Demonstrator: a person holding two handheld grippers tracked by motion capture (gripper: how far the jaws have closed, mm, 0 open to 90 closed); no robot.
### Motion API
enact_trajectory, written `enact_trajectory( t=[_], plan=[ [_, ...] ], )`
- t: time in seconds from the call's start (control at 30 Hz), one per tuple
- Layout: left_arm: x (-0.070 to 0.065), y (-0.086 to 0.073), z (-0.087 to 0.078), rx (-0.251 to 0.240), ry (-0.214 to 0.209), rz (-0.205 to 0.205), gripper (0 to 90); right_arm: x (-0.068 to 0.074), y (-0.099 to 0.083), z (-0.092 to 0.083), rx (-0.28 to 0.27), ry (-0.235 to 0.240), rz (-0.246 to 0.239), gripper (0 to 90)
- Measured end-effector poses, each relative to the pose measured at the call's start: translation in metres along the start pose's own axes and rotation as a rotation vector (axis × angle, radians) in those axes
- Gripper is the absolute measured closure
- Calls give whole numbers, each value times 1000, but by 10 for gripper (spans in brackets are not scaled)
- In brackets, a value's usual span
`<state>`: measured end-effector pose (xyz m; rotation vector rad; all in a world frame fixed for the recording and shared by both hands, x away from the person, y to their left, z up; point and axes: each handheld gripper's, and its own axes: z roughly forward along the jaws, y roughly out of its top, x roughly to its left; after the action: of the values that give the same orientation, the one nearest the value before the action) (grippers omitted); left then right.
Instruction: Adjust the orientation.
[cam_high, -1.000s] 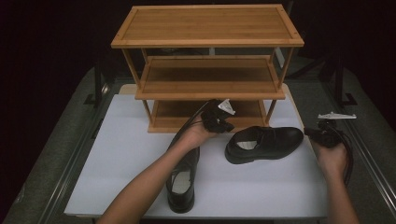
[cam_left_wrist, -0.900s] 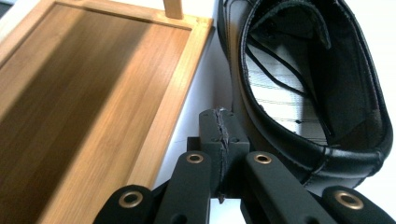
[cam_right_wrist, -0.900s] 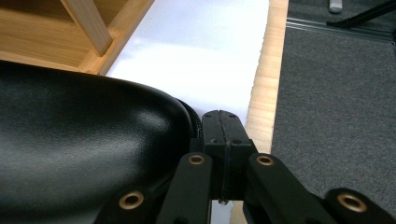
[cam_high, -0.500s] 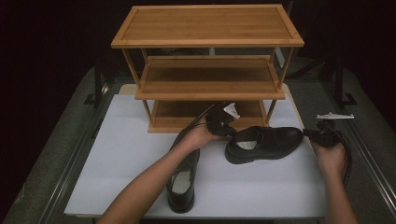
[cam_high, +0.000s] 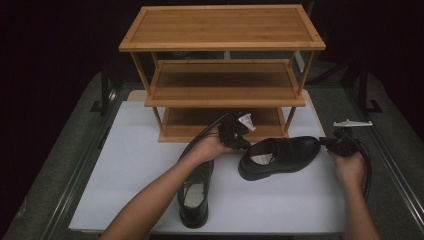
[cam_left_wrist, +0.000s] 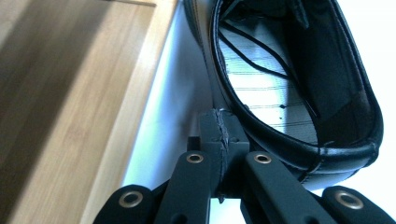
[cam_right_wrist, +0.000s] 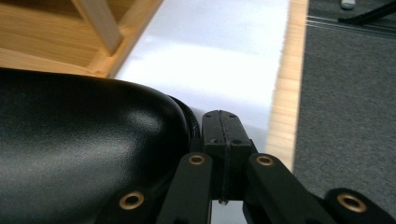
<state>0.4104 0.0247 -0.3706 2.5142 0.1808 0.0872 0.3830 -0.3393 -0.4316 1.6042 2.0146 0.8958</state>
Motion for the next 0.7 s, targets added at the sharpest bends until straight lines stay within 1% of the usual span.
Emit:
enact_trajectory(
  t=[0.03, 0.07, 0.1, 0.2, 0.23, 0.27, 0.3, 0.43, 0.47, 0.5, 0.53, 0.6, 0.63, 0.67, 0.7],
  plan=[
    [0, 0, 0, 0, 0, 0, 900, 0, 0, 0, 0, 0, 0, 899],
    [-1, -1, -1, 2, -7, 5, 900, 4, 1, 2, 1, 7, -8, 899],
    [-2, -1, -3, 12, -11, 8, 900, 4, 1, 2, 1, 7, -8, 899],
    [-8, -7, -7, 1, -28, 8, 900, 12, 5, 7, 1, 22, -19, 899],
    [-8, -7, -7, 1, -28, 8, 900, 12, 5, 7, 1, 22, -19, 899],
    [-10, -10, -9, 5, -37, 13, 900, 18, 8, 9, 6, 35, -27, 899],
    [-10, -10, -9, 5, -37, 13, 900, 18, 8, 9, 6, 35, -27, 899],
    [-15, -12, -13, 9, -50, 22, 900, 30, 14, 16, 13, 56, -49, 899],
    [-17, -12, -16, 2, -55, 35, 900, 38, 16, 19, 15, 62, -63, 899],
    [-17, -12, -16, 2, -55, 35, 900, 38, 16, 19, 15, 62, -63, 899],
    [-19, -11, -19, -6, -60, 41, 900, 44, 19, 22, 14, 73, -75, 899],
    [-22, -12, -21, -10, -64, 43, 900, 51, 21, 25, 14, 83, -90, 899],
    [-22, -12, -21, -10, -64, 43, 900, 51, 21, 25, 14, 83, -90, 899],
    [-25, -13, -21, -15, -69, 45, 900, 57, 23, 28, 15, 94, -98, 899],
    [-25, -13, -21, -15, -69, 45, 900, 57, 23, 28, 15, 94, -98, 899]
  ],
)
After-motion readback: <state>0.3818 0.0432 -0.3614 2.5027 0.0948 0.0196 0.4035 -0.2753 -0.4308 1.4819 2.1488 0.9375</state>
